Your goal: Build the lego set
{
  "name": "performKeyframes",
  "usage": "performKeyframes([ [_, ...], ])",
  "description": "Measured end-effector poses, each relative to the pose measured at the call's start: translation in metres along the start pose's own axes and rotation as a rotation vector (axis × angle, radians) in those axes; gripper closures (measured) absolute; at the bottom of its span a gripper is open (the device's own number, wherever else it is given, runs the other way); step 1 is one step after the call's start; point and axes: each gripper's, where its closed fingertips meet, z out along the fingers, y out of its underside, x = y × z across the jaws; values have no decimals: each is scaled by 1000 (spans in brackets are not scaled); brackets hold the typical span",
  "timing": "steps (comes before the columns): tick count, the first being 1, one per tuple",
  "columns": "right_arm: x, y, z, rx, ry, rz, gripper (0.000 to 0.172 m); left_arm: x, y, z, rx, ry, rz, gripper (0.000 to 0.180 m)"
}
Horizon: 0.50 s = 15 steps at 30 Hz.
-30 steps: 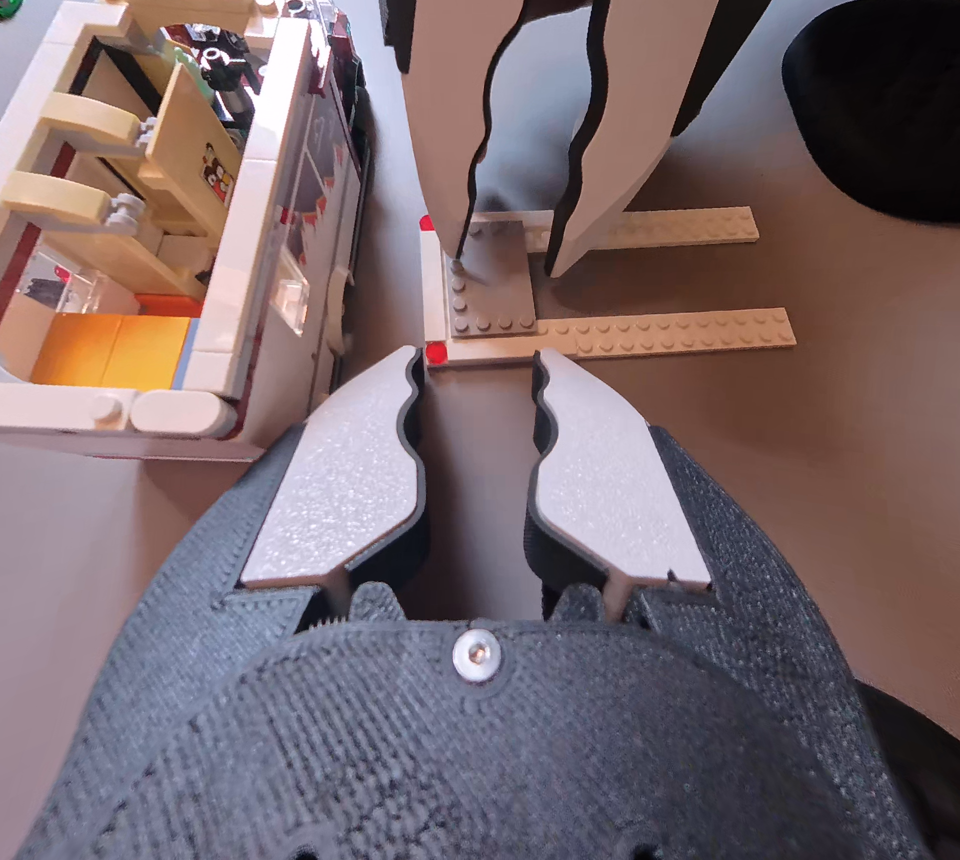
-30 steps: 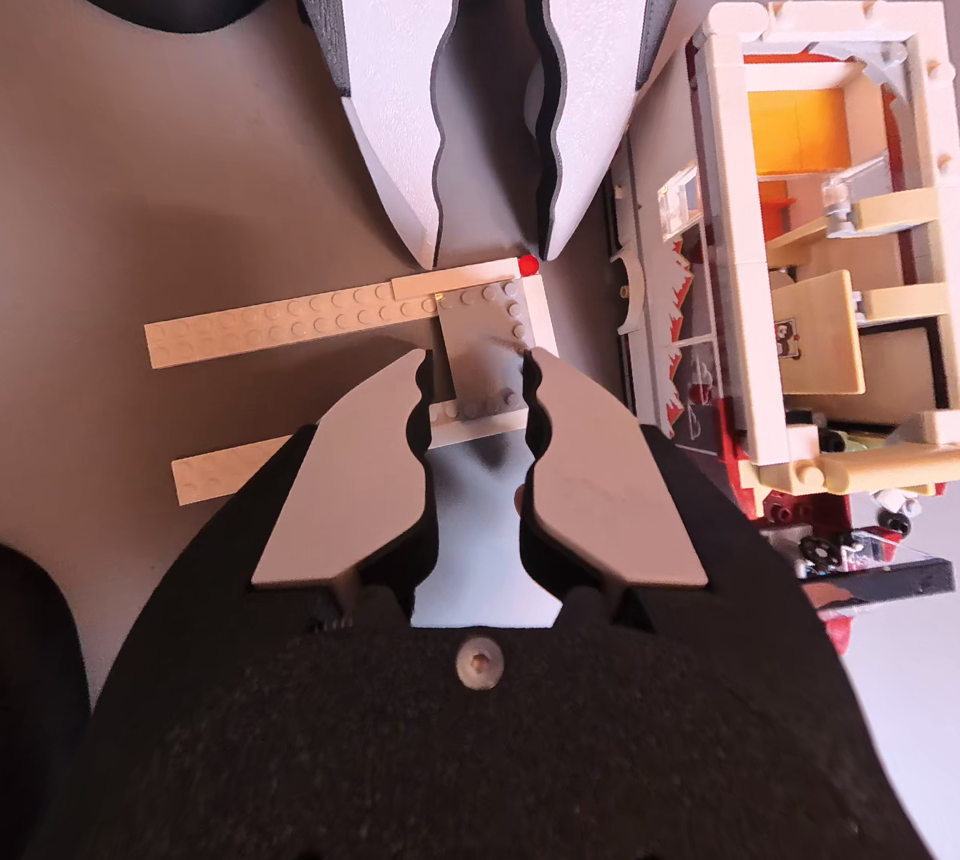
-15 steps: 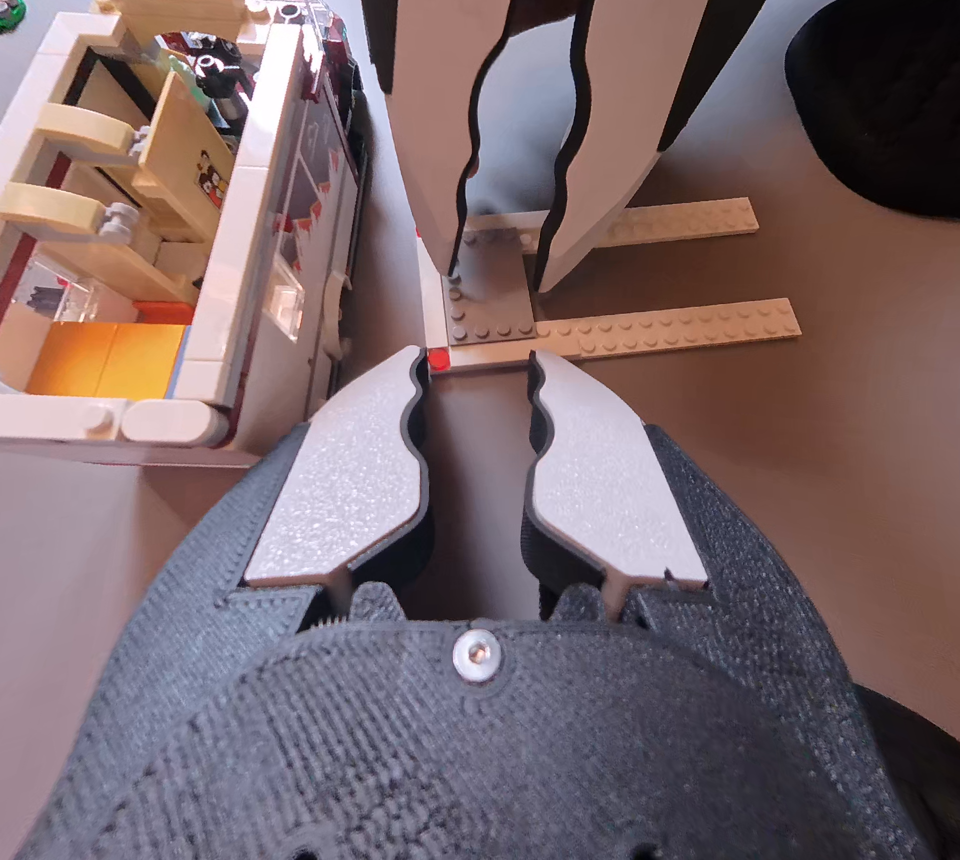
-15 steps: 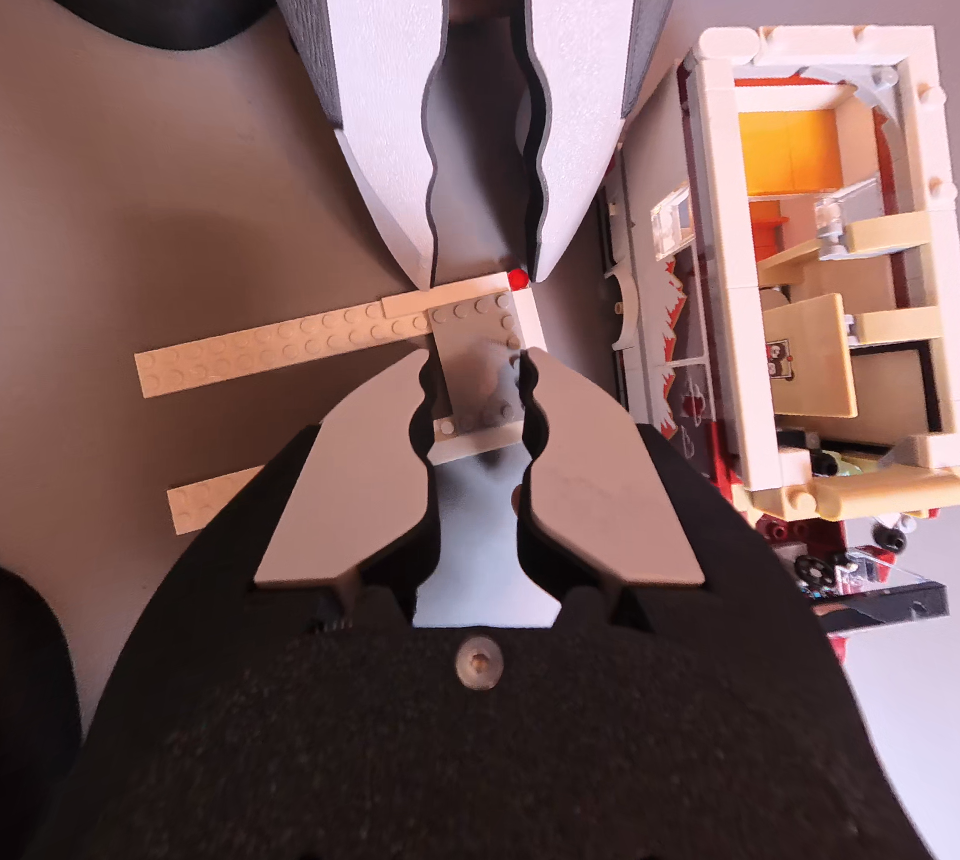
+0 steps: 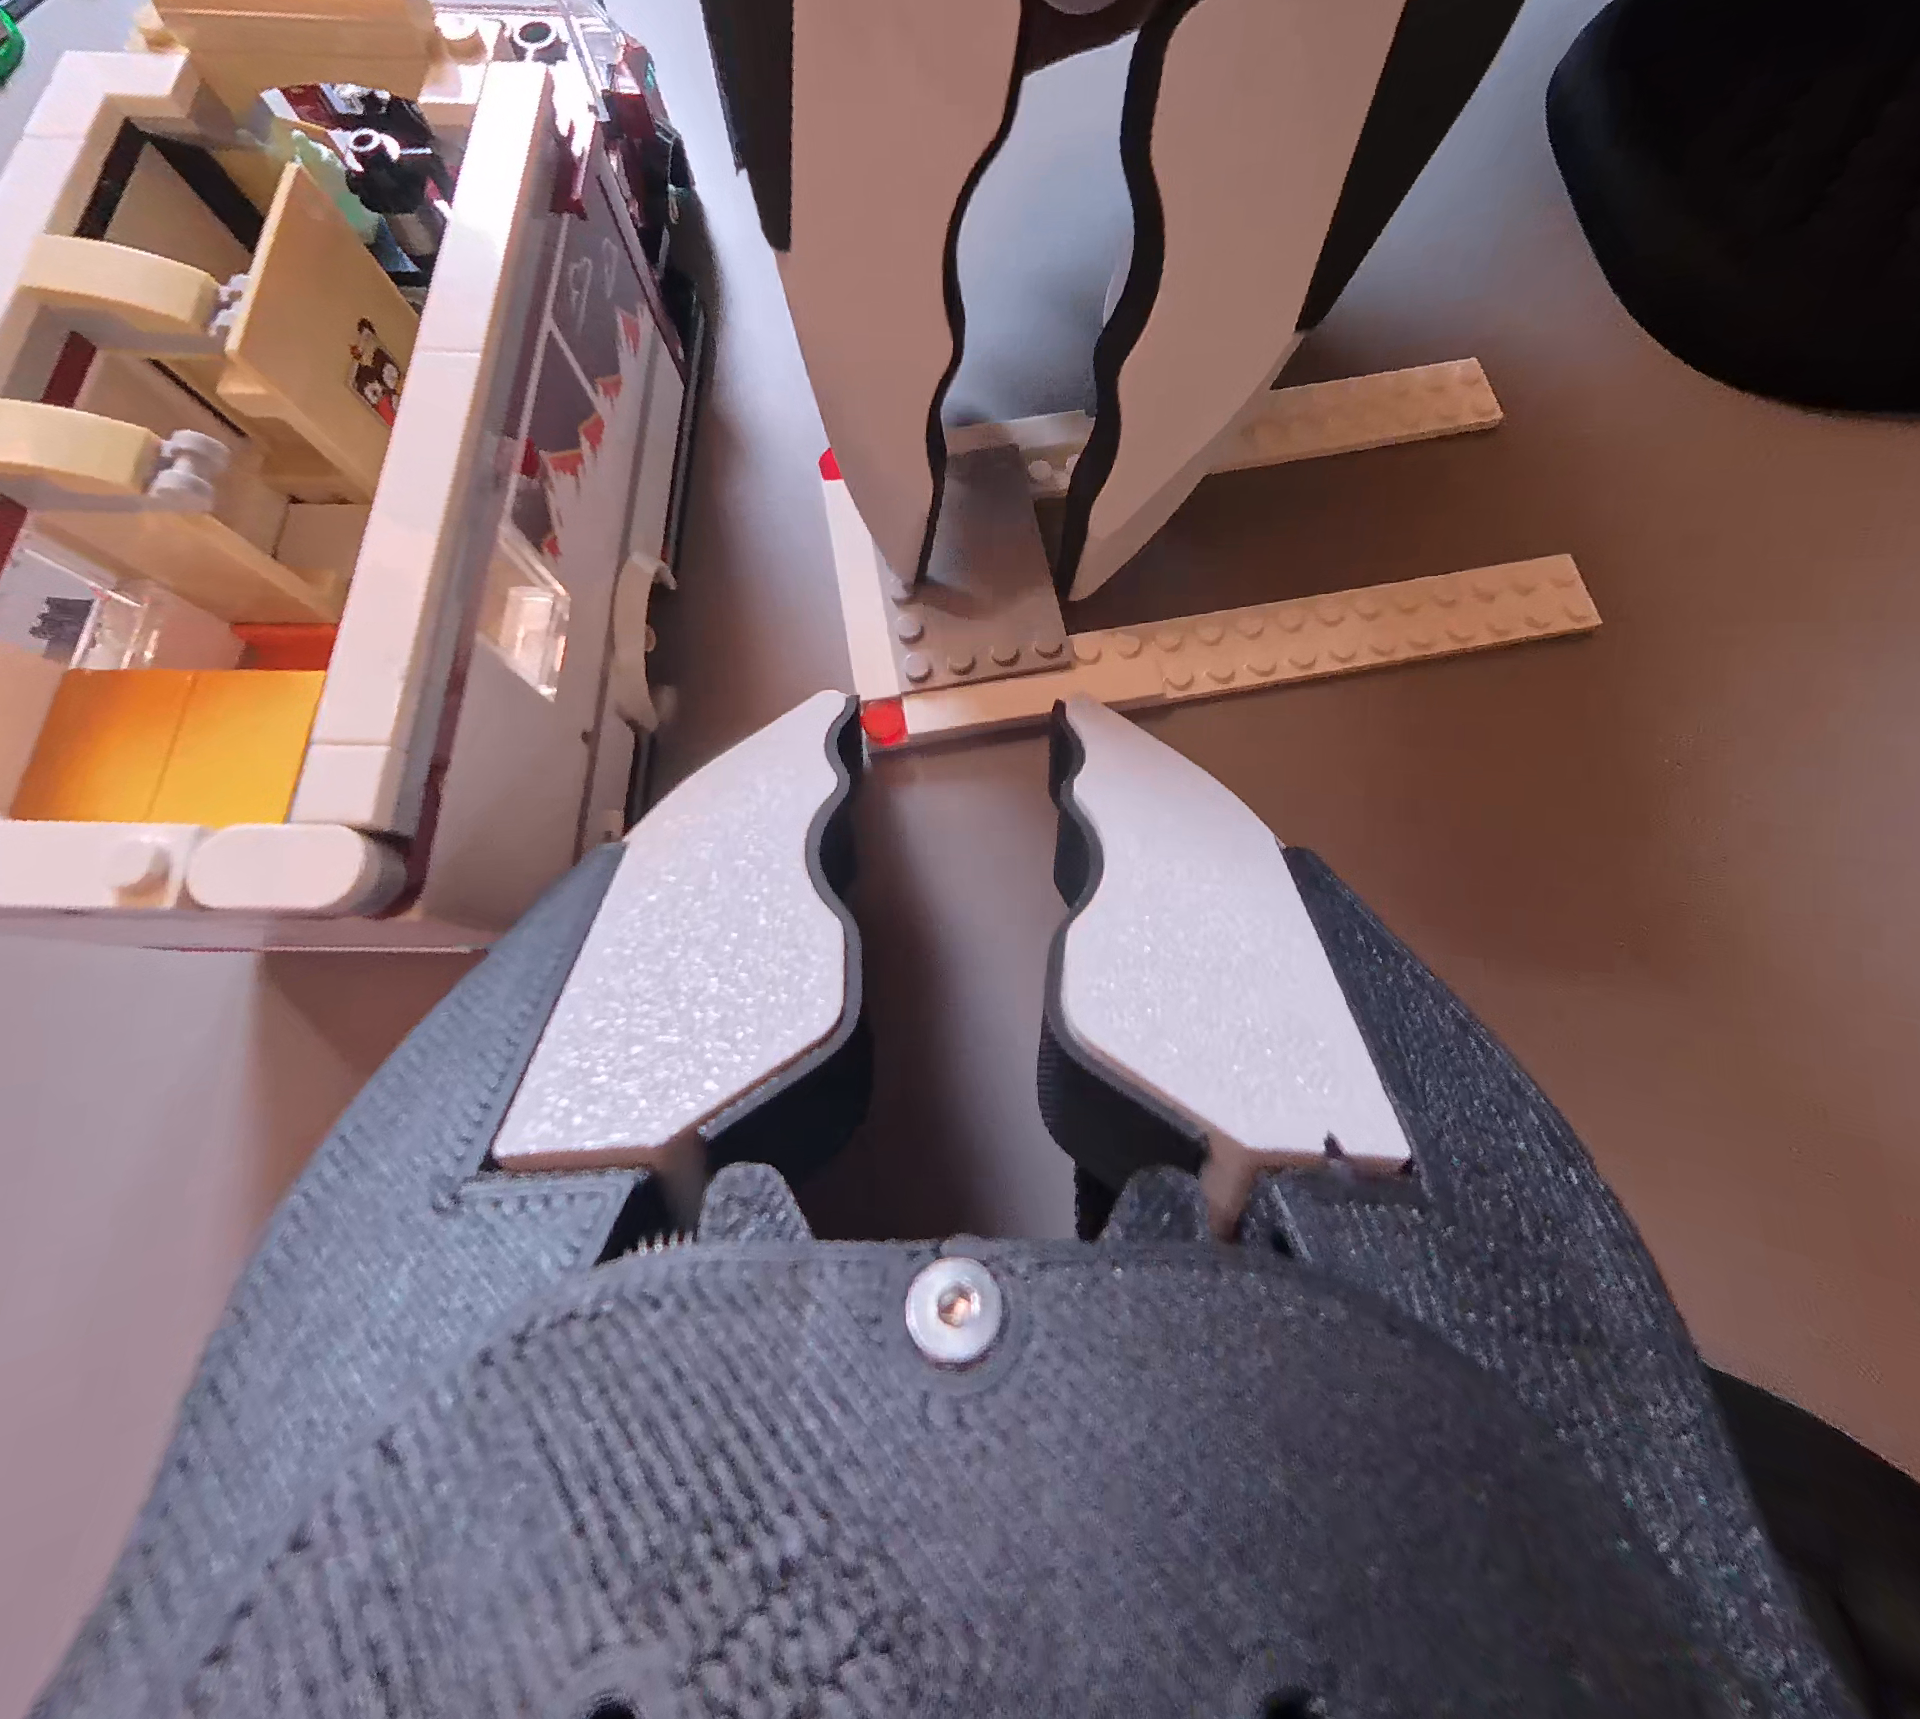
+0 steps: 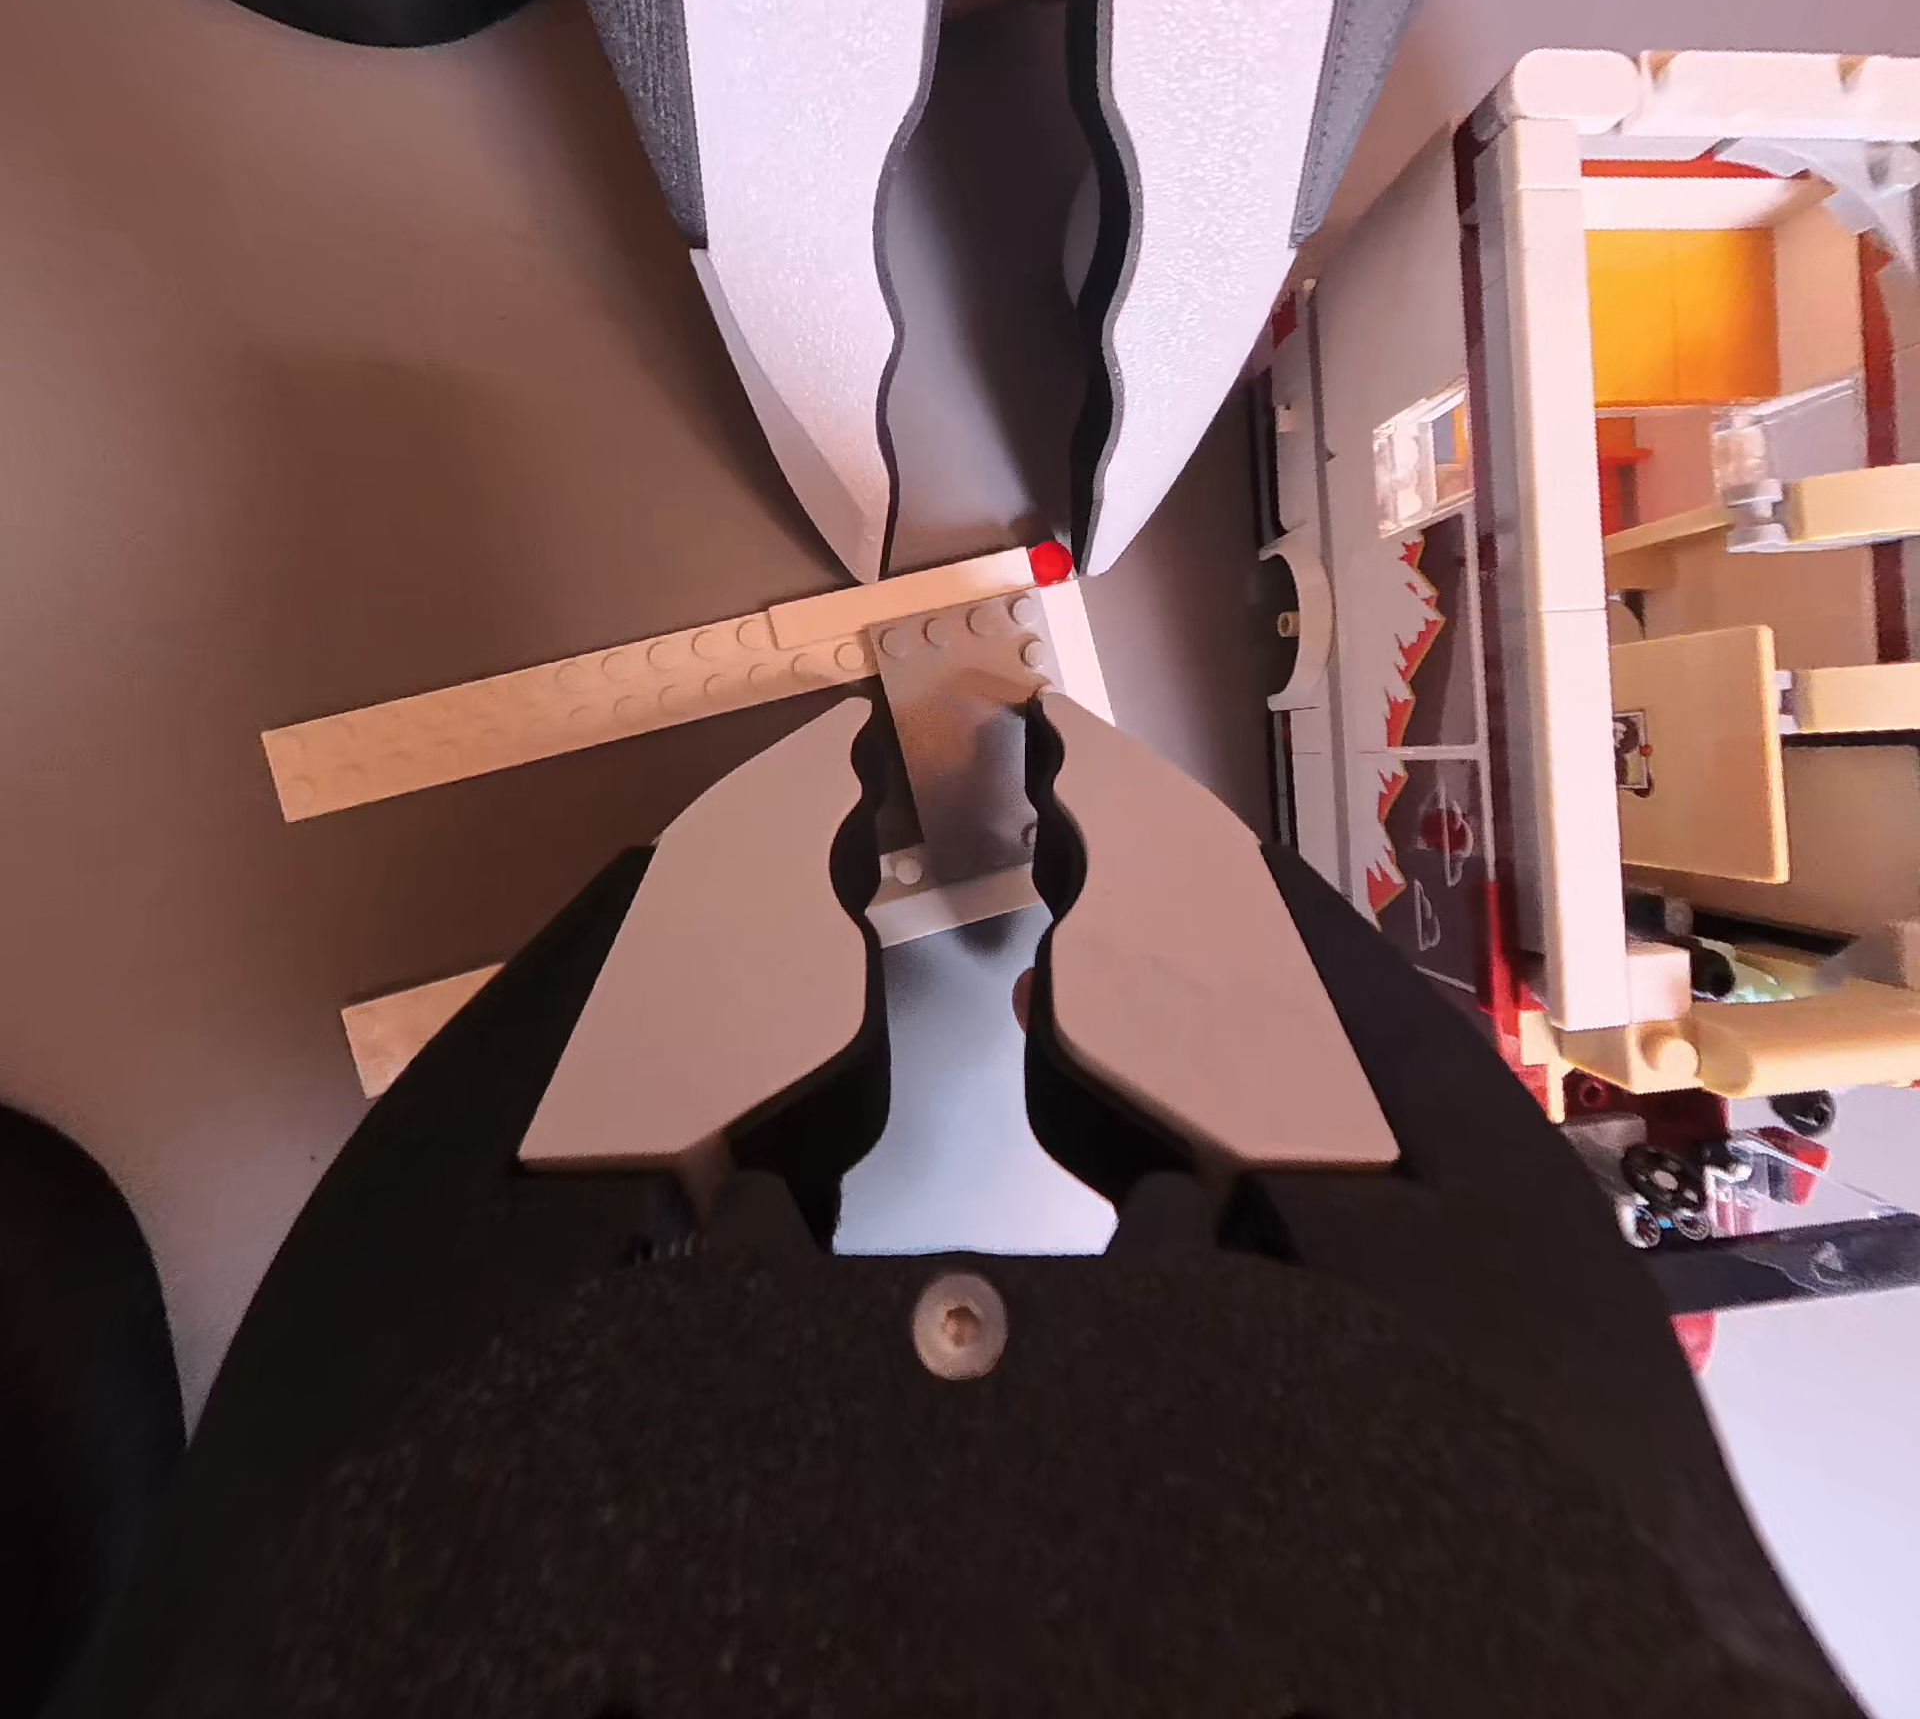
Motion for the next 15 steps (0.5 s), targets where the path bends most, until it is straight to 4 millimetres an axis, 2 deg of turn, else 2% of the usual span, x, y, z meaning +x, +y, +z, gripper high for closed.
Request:
performKeyframes([
  [8, -2, 0, -1, -6, -5, -2, 147, 1, 0, 1, 0, -4, 14, 147],
  [15, -1, -7, -11, 57, 22, 51, 146, 0, 0, -1, 0, -17, 24, 147],
])
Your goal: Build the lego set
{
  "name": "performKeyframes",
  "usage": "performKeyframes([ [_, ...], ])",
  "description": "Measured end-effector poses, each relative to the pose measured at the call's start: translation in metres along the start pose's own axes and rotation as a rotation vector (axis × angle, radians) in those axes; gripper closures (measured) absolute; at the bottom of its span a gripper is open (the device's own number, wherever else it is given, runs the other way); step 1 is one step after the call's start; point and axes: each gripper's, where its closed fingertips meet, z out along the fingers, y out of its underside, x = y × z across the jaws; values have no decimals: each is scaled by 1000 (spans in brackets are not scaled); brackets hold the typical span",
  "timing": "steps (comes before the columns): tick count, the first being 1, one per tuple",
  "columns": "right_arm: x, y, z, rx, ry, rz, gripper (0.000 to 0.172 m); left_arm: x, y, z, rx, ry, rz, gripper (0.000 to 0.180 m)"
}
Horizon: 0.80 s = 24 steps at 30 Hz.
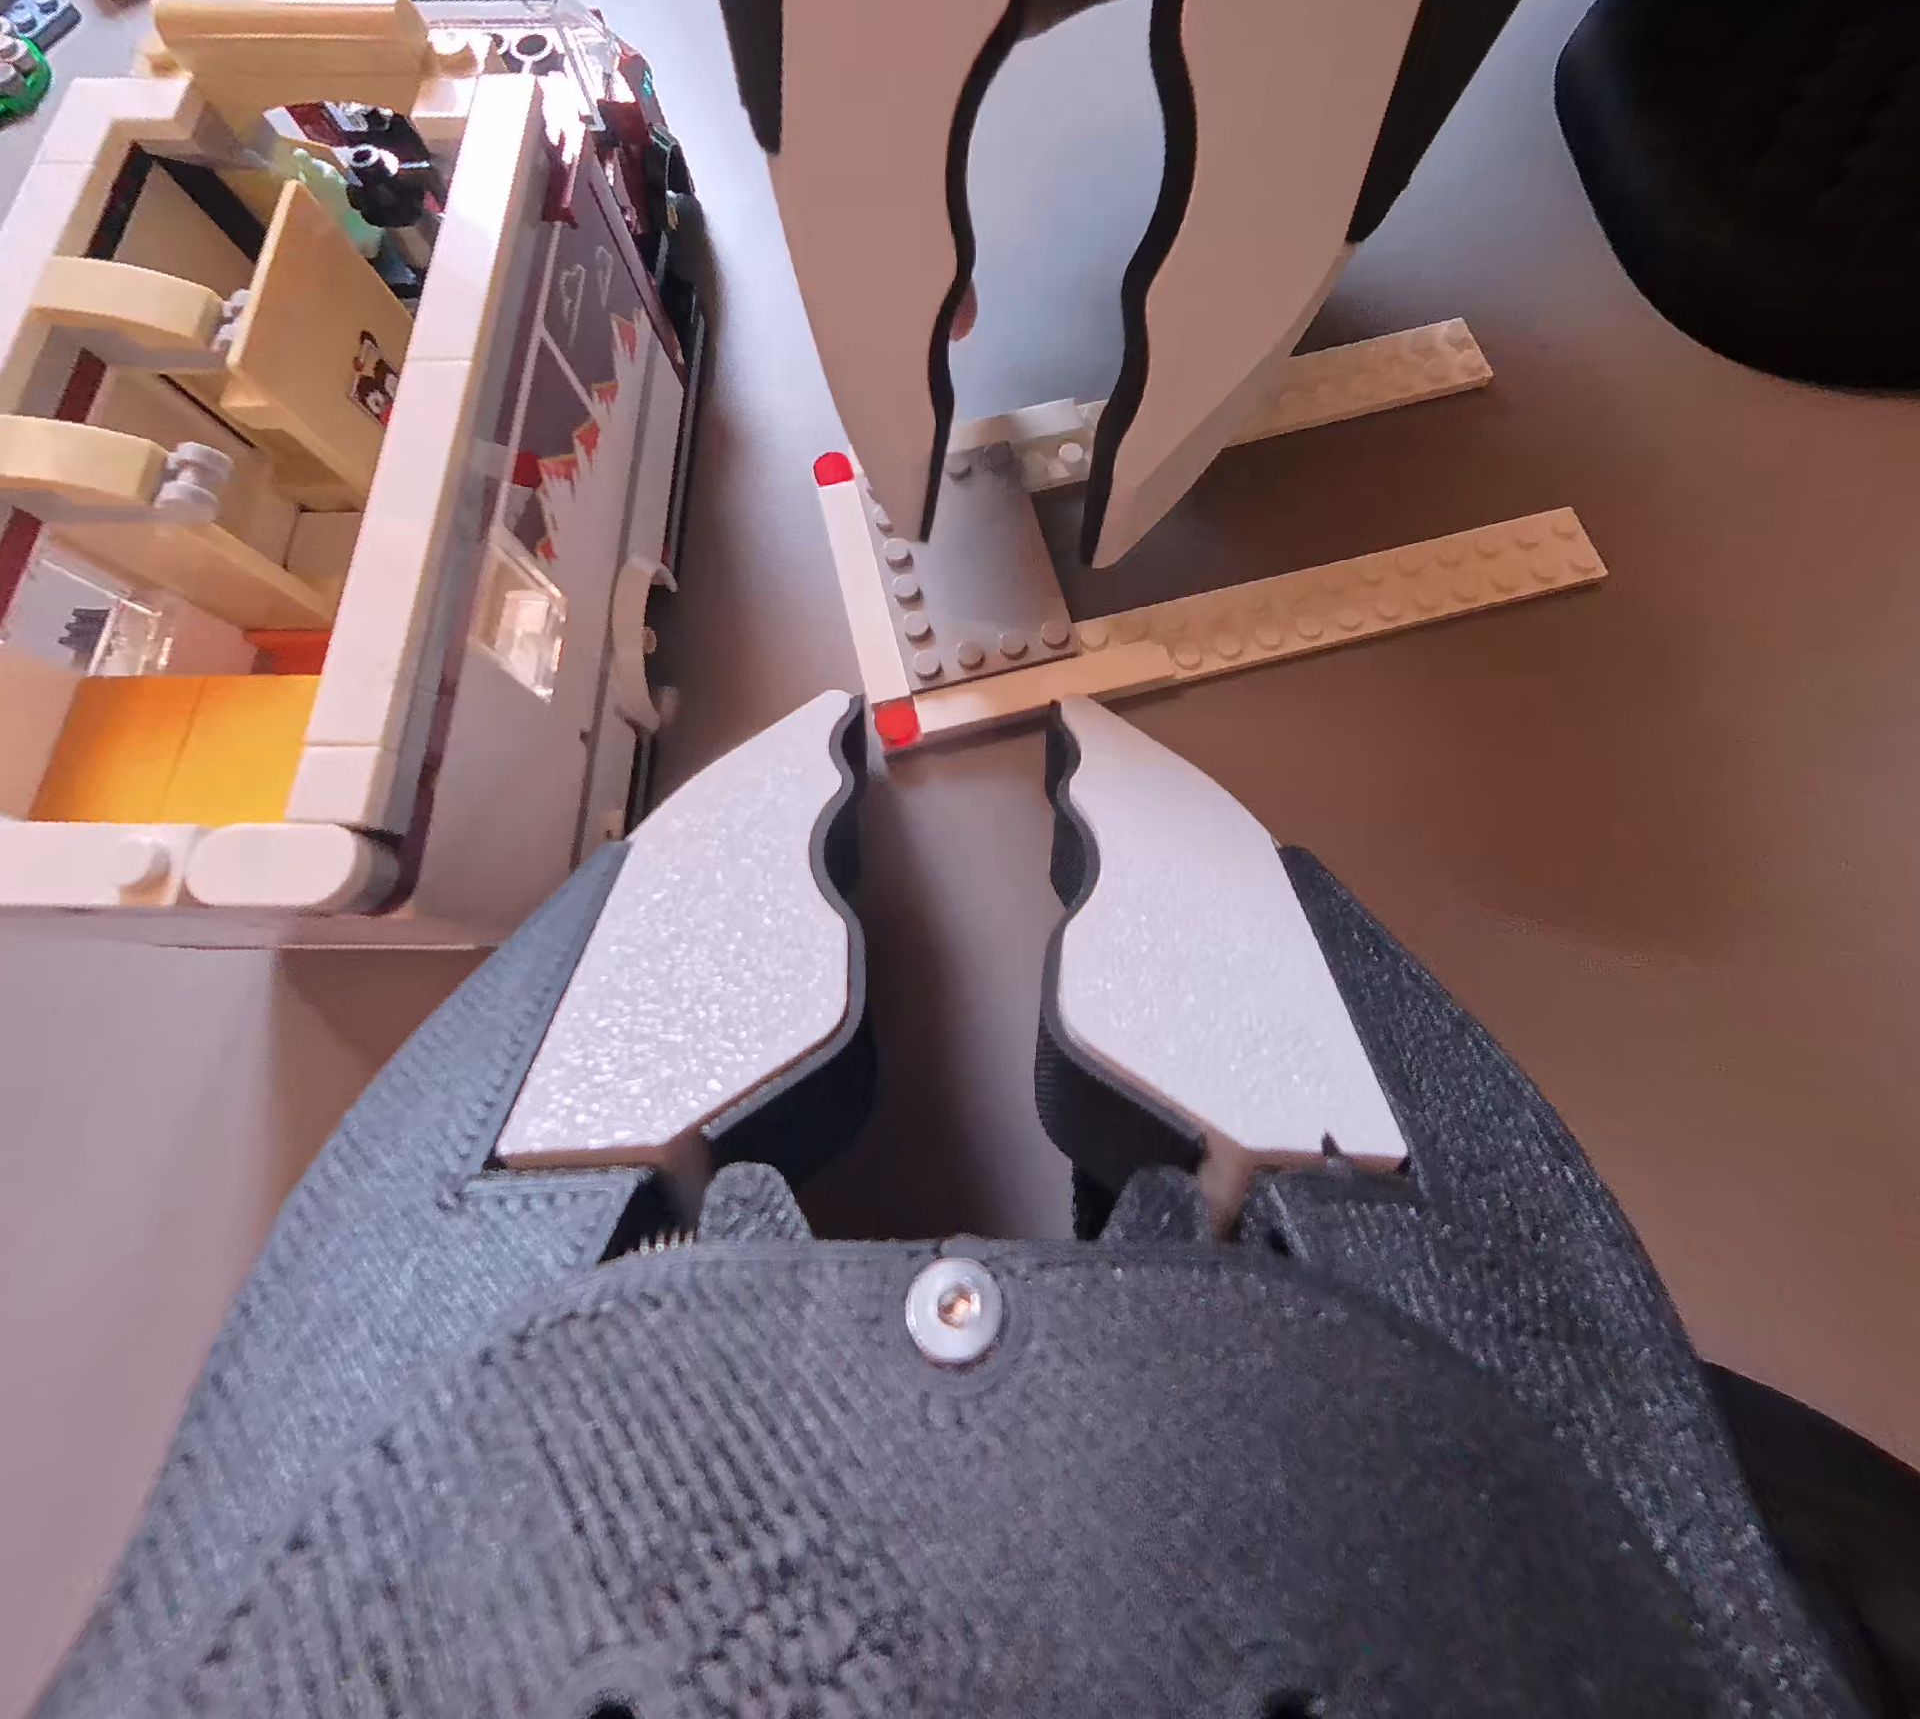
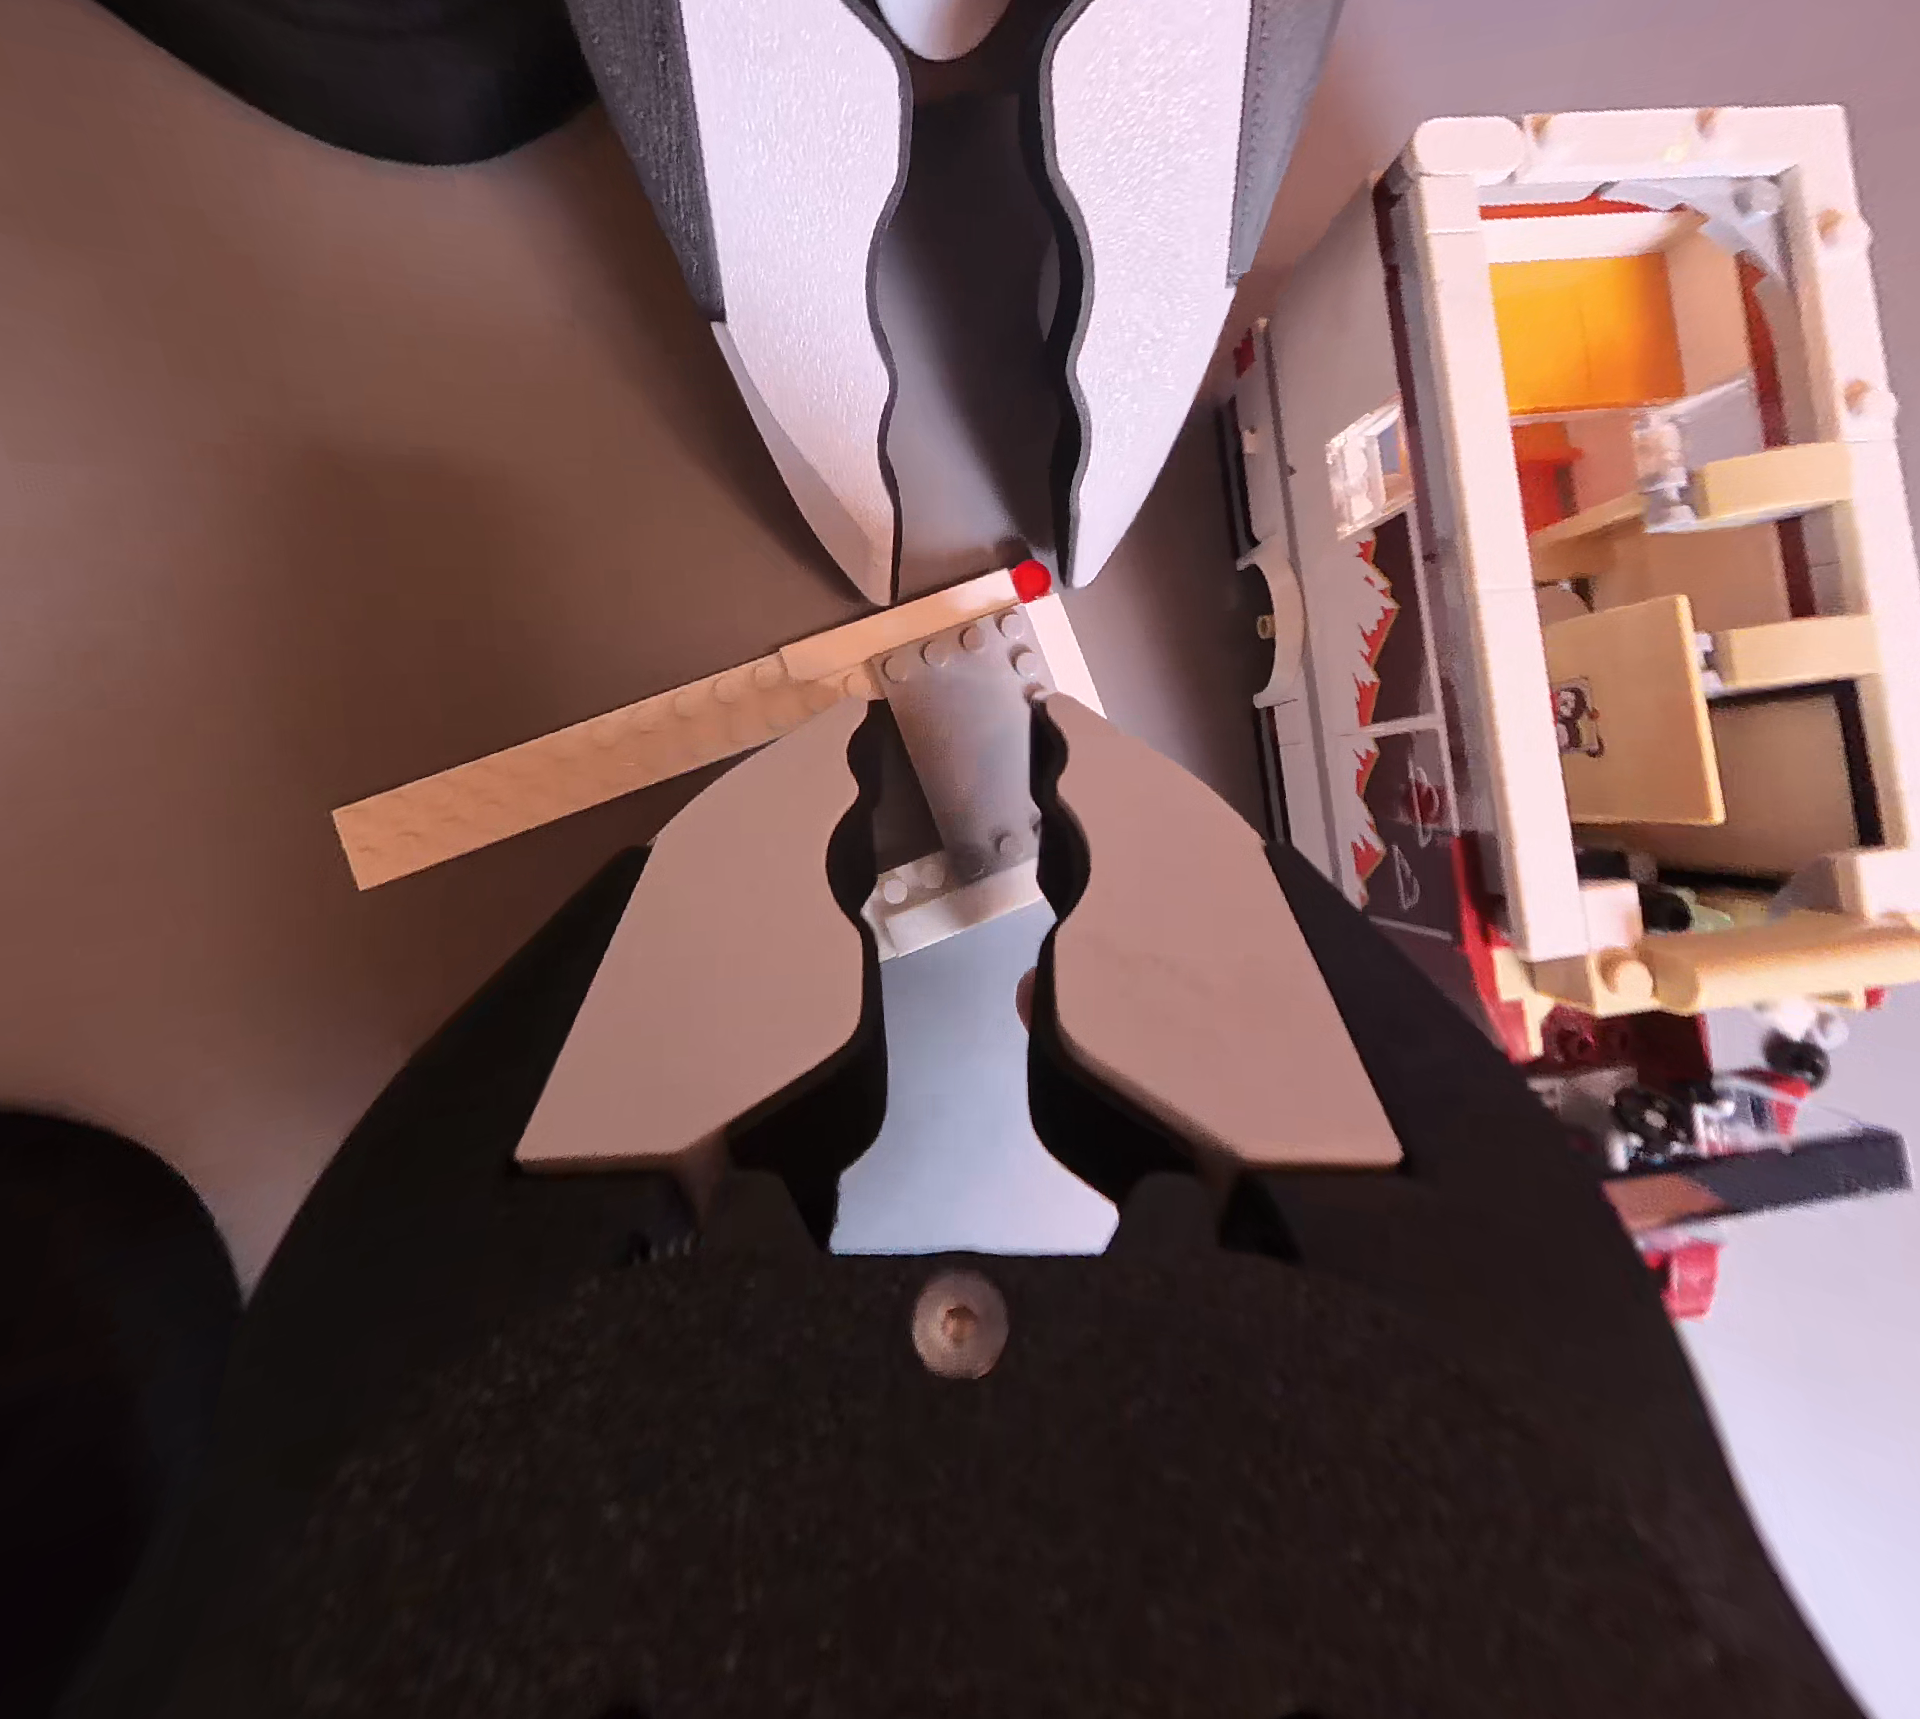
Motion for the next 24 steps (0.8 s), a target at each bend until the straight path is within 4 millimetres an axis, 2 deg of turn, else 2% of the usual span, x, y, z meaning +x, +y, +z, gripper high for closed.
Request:
performKeyframes([
  [2, 2, 4, -4, -15, 41, 58, 140, 0, 1, 0, -4, -3, 6, 146],
  [5, -4, 18, -10, -72, 90, 199, 116, 3, 1, 2, -10, 8, 14, 144],
  [7, -16, 24, -14, -77, 87, 331, 103, 7, 1, 2, -16, 16, 31, 145],
  [9, -30, 25, -17, -48, 74, 431, 99, 13, 1, 3, -24, 27, 56, 146],
  [13, -48, 42, -18, -134, 120, 471, 89, 28, 0, 3, -33, 52, 126, 150],
  [19, -57, 44, -10, -231, 138, 444, 89, 66, -4, 2, -12, 140, 292, 155],
  [21, -55, 43, -9, -251, 144, 411, 94, 67, -9, -2, 21, 130, 309, 156],
  [22, -55, 40, -8, -243, 135, 394, 102, 63, -11, -3, 30, 119, 295, 154],
  [24, -57, 36, -5, -225, 105, 337, 105, 54, -12, -5, 35, 109, 249, 143],
])
